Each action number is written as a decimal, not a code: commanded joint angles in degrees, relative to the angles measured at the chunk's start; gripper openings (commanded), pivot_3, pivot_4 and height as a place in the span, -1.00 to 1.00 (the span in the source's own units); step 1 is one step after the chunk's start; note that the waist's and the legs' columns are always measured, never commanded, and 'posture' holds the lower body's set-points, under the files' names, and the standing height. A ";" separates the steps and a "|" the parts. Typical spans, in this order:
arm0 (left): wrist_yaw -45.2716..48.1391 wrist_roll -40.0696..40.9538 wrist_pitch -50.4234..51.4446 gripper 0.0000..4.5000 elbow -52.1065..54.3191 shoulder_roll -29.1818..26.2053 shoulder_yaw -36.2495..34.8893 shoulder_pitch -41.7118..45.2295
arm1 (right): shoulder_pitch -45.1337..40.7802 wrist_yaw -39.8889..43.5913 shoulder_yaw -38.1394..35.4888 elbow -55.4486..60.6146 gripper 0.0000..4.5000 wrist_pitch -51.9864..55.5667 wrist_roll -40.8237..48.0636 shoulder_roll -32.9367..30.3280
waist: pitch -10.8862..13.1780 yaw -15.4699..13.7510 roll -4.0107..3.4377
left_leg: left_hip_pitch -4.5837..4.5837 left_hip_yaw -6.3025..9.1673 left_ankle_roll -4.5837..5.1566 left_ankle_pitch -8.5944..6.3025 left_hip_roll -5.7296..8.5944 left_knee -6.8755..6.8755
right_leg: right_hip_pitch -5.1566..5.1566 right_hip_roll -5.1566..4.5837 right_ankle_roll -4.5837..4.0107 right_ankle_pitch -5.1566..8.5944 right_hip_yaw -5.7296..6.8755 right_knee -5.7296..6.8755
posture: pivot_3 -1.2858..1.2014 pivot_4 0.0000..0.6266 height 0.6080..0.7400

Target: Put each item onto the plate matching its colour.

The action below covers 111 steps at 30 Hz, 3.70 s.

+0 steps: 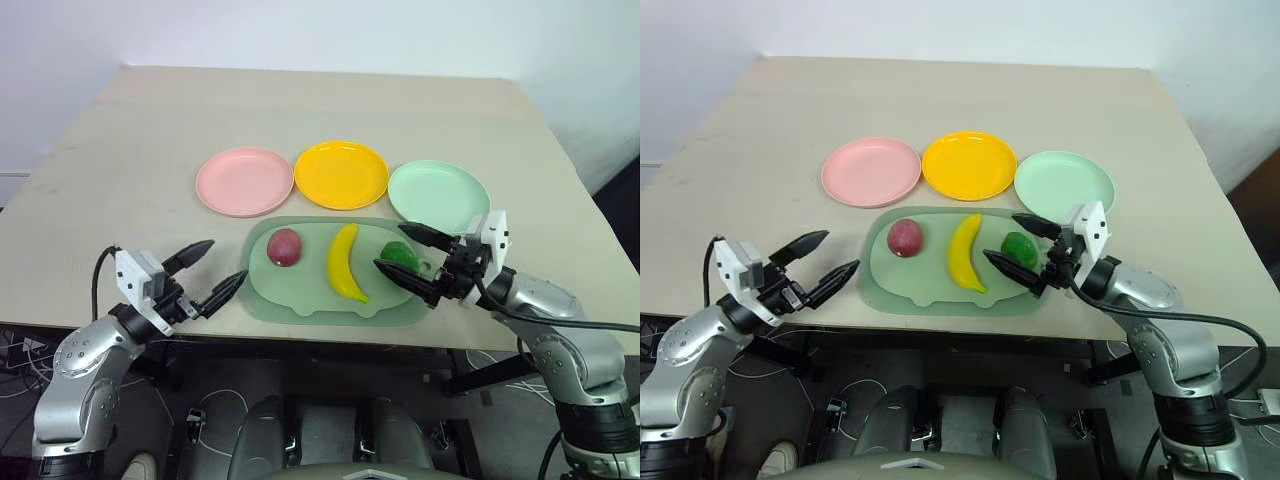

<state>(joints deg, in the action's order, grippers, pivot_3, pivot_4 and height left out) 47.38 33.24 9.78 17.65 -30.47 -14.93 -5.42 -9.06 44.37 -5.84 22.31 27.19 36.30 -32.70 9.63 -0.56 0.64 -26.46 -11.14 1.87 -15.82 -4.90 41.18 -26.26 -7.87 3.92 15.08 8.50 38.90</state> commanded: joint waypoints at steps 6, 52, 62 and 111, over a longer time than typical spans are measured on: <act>1.55 0.83 0.65 0.97 1.39 -0.77 0.59 1.96 | -1.25 -2.09 -1.56 2.66 0.97 0.68 1.29 0.43 | 0.00 0.02 0.00 | 0.00 0.00 0.00 0.00 0.00 0.00 | 0.00 0.00 0.00 0.00 0.00 -0.03 | 0.03 -0.52 0.32; -0.72 0.36 1.31 1.00 1.79 2.06 3.85 3.48 | -7.53 -8.03 -0.67 -3.84 0.17 20.48 -0.49 -3.01 | 0.00 0.02 -0.01 | -0.03 -0.03 -0.07 0.05 0.00 -0.03 | -0.02 0.01 0.13 -0.08 -0.02 -0.07 | 0.03 -0.52 0.32; -2.80 0.62 2.37 1.00 4.57 1.73 3.78 2.77 | -22.53 -13.02 0.87 -19.93 0.17 11.41 -9.73 0.39 | 0.02 0.68 -0.03 | -0.03 -0.10 -0.13 0.09 0.00 -0.03 | -0.05 0.02 0.12 -0.09 -0.04 -0.07 | 0.03 -0.52 0.32; -4.36 0.60 3.46 1.00 4.43 1.67 4.14 4.57 | -27.77 -37.46 -3.24 3.52 0.98 64.80 -7.49 32.28 | 0.10 1.74 -0.22 | -0.11 -0.38 -0.35 0.20 -0.05 -0.16 | -0.33 0.09 0.15 -0.12 -0.26 0.07 | 0.03 -0.52 0.32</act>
<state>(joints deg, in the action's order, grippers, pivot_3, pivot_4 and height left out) 42.61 33.87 14.40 21.29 -28.65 -10.25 -1.28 -35.22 7.58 -8.30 24.83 91.07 29.33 -0.80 9.74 1.18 0.42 -26.57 -11.53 1.52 -15.62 -4.95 41.02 -26.59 -7.79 4.07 14.96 8.24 38.98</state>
